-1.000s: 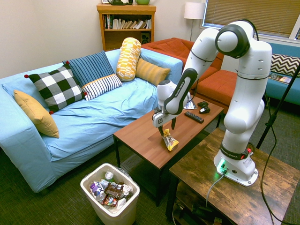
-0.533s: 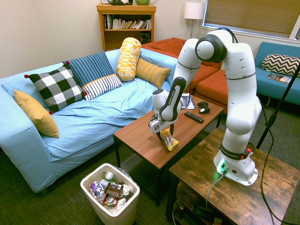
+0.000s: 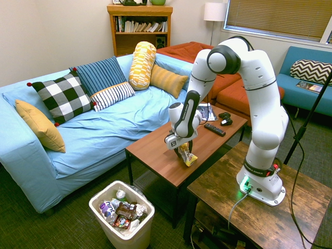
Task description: Throw the chip bag in the trash bin
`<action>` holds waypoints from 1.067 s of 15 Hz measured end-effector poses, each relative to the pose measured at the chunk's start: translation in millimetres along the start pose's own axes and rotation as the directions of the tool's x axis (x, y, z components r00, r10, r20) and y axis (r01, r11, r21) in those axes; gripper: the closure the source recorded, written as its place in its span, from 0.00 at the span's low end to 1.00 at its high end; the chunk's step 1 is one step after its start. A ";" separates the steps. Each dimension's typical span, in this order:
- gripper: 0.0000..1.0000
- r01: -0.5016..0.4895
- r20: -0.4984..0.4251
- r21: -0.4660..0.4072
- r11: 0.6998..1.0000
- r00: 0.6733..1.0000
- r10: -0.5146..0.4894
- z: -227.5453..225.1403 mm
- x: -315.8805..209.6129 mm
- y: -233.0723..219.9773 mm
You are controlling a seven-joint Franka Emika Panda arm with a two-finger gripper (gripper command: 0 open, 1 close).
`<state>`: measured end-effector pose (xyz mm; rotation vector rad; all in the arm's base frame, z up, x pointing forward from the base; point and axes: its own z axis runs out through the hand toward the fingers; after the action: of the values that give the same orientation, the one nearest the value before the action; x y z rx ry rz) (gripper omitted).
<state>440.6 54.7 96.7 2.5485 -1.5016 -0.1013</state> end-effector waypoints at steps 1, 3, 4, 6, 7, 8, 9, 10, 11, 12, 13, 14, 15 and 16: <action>1.00 -0.003 0.001 0.000 1.000 1.000 0.003 -0.1 1.3 0.3; 1.00 -0.010 0.001 0.001 1.000 1.000 0.010 -0.6 4.8 1.2; 1.00 -0.011 0.000 0.003 1.000 1.000 0.011 -1.3 7.3 1.7; 1.00 -0.013 -0.001 0.012 1.000 1.000 0.013 -5.3 11.9 1.0; 1.00 -0.013 -0.004 0.020 1.000 1.000 0.013 -9.3 13.9 0.3; 1.00 -0.011 -0.007 0.030 0.999 1.000 0.011 -14.7 16.2 -0.5; 1.00 -0.008 -0.012 0.041 0.999 1.000 0.009 -21.1 18.6 -1.0; 1.00 -0.005 -0.015 0.052 0.999 1.000 0.006 -28.5 19.3 -1.2; 1.00 0.002 -0.019 0.062 0.998 1.000 -0.001 -36.5 17.0 -1.4; 1.00 0.022 -0.028 0.071 0.997 0.999 -0.020 -46.3 10.7 -2.4; 1.00 0.052 -0.045 0.084 0.995 0.998 -0.048 -59.8 -1.3 -5.1; 1.00 0.090 -0.070 0.093 0.992 0.994 -0.083 -76.6 -19.9 -9.7; 1.00 0.126 -0.096 0.104 0.987 0.989 -0.116 -96.6 -45.3 -15.8; 1.00 0.165 -0.118 0.111 0.980 0.981 -0.152 -115.8 -73.7 -21.5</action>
<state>440.5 143.2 203.8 2.7172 -1.3013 0.1086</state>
